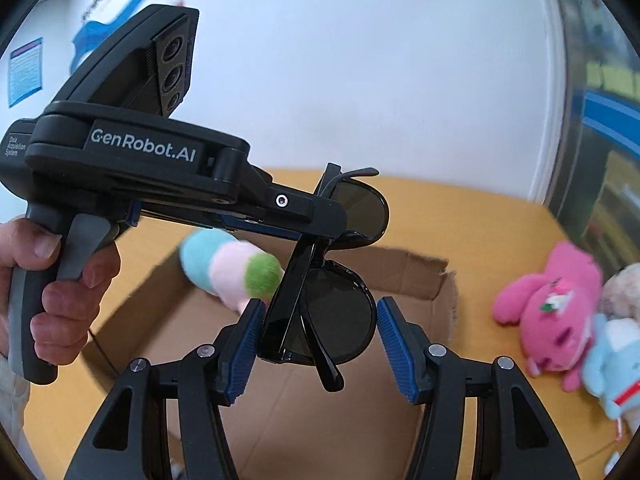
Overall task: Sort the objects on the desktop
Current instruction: 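Lower the sunglasses into the cardboard box and open the right gripper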
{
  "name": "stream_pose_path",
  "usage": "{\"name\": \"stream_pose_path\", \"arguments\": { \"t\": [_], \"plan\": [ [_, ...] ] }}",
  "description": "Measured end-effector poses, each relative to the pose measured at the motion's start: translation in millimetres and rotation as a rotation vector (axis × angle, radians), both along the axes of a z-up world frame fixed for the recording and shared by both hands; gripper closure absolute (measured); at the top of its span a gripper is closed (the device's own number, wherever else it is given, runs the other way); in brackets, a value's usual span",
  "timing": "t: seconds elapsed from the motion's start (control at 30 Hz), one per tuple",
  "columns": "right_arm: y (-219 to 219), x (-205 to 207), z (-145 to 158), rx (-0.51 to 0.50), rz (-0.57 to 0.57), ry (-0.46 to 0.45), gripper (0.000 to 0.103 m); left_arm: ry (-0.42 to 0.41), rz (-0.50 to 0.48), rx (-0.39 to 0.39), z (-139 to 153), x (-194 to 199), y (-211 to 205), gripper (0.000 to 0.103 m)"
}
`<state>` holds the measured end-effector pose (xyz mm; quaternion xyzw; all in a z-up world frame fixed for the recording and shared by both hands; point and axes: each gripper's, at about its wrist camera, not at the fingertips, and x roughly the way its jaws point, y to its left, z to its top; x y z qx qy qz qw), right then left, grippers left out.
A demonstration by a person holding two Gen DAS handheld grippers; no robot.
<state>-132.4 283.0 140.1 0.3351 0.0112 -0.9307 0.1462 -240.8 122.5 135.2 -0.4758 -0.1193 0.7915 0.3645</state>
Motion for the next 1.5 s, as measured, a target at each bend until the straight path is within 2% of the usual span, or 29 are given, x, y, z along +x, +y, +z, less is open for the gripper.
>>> {"name": "stream_pose_path", "arguments": {
  "t": [0.2, 0.23, 0.27, 0.3, 0.37, 0.47, 0.53, 0.63, 0.7, 0.8, 0.87, 0.97, 1.03, 1.13, 1.17, 1.27, 1.37, 1.4, 1.5],
  "plan": [
    [6.8, -74.8, -67.9, 0.006, -0.021, -0.191, 0.047, -0.188, -0.004, 0.030, -82.7, -58.5, 11.5, 0.071],
    [8.2, -81.2, -80.7, 0.014, -0.031, -0.223, 0.047, -0.231, -0.019, 0.046, -98.1, -65.2, 16.4, 0.076],
    [10.6, -87.7, -93.0, 0.019, -0.046, -0.259, 0.047, -0.257, -0.037, 0.062, -106.5, -67.3, 21.0, 0.089],
    [13.4, -88.2, -101.5, 0.017, -0.056, -0.283, 0.047, -0.278, -0.046, 0.058, -117.1, -69.7, 26.8, 0.091],
    [18.1, -98.2, -119.8, 0.012, -0.090, -0.351, 0.047, -0.300, -0.057, 0.043, -130.2, -74.3, 34.2, 0.091],
    [19.5, -103.9, -136.2, 0.047, -0.127, -0.400, 0.047, -0.350, -0.058, 0.044, -151.2, -79.9, 41.2, 0.091],
    [22.0, -106.2, -146.1, 0.049, -0.146, -0.429, 0.047, -0.362, -0.059, 0.035, -160.2, -79.8, 43.8, 0.089],
    [17.2, -106.8, -152.9, 0.109, -0.164, -0.434, 0.047, -0.372, -0.054, 0.034, -168.3, -82.0, 46.0, 0.088],
    [16.0, -107.4, -155.0, 0.120, -0.175, -0.439, 0.047, -0.371, -0.045, 0.026, -166.7, -81.2, 46.0, 0.087],
    [12.9, -105.2, -153.0, 0.127, -0.177, -0.438, 0.046, -0.357, -0.043, 0.001, -155.6, -77.3, 41.3, 0.079],
    [12.6, -100.1, -150.3, 0.128, -0.181, -0.443, 0.035, -0.326, -0.044, 0.008, -139.7, -70.1, 33.2, 0.078],
    [12.1, -81.3, -131.7, 0.107, -0.175, -0.391, 0.033, -0.255, -0.071, 0.012, -105.2, -49.5, 10.2, 0.077],
    [9.9, -61.0, -111.0, 0.104, -0.162, -0.325, 0.025, -0.169, -0.053, -0.002, -78.3, -30.1, -10.2, 0.066],
    [7.3, -25.0, -77.2, 0.074, -0.124, -0.217, 0.016, -0.036, -0.034, -0.019, -34.6, 7.2, -48.5, 0.057],
    [7.7, -13.5, -65.6, 0.069, -0.112, -0.181, 0.012, 0.018, 0.031, -0.018, -19.8, 22.2, -62.1, 0.057],
    [12.6, 16.3, -28.7, 0.060, -0.056, -0.064, 0.000, 0.153, 0.118, -0.034, 17.8, 70.7, -102.5, 0.046],
    [7.1, 69.6, -7.7, 0.052, 0.018, 0.042, 0.000, 0.277, 0.215, -0.077, 45.8, 125.9, -133.8, 0.031],
    [-3.0, 73.0, -1.8, 0.052, 0.037, 0.057, 0.000, 0.308, 0.241, -0.091, 51.6, 142.4, -140.6, 0.024],
    [-18.6, 120.6, 6.2, 0.061, 0.083, 0.097, 0.000, 0.392, 0.318, -0.144, 56.8, 189.2, -158.1, 0.023]
  ]
}}
